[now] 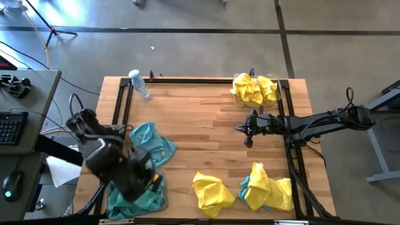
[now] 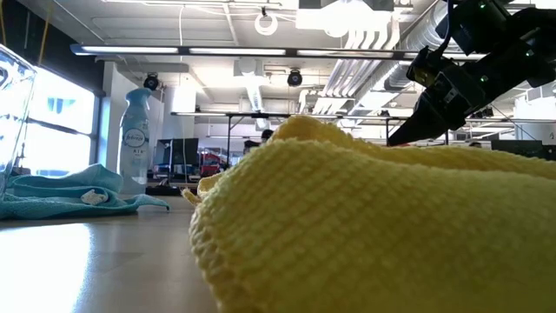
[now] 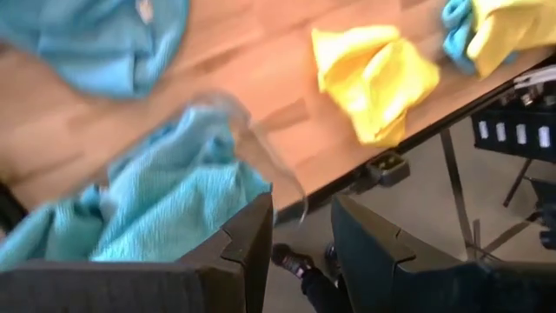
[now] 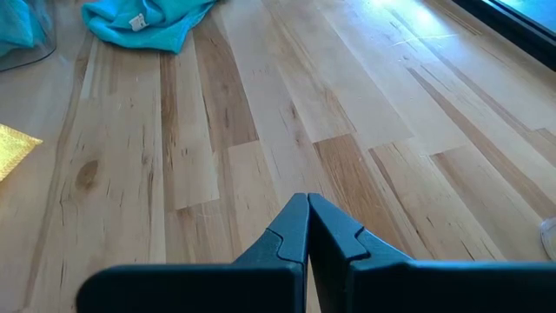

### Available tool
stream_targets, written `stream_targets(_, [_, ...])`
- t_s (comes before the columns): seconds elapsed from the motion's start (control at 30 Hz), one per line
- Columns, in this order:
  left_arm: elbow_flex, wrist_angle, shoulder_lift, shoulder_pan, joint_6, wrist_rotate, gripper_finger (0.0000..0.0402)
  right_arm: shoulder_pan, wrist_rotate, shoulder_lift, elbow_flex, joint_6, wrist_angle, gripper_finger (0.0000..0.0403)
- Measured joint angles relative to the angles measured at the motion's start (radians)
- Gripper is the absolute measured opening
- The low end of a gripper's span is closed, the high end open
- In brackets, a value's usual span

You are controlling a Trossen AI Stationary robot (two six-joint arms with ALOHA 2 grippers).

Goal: Sort microfiber towel by color & place in baskets
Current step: Put the yellow microfiber towel into the top transparent bin

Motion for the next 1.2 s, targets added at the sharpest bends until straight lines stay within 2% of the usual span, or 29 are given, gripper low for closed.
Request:
stream_targets(0.43, [0.000, 0.033, -0.100, 0.371, 0.468, 0.012, 0.0108, 0.000, 0.000, 0.000, 0.000, 0.000, 0.000, 0.0000])
stream_targets(0.73, [0.000, 0.054, -0.108, 0.581, 0.764, 0.194, 0.0108, 0.000, 0.000, 0.000, 0.000, 0.000, 0.000, 0.0000])
stream_targets(1.0, [0.000, 0.045, -0.107, 0.723, 0.905, 0.227, 0.0108, 0.000, 0.000, 0.000, 0.000, 0.000, 0.000, 0.0000])
stream_targets(1.2, [-0.001, 0.002, -0.107, 0.788, 0.971, 0.265, 0.0108, 0.000, 0.000, 0.000, 0.000, 0.000, 0.000, 0.0000])
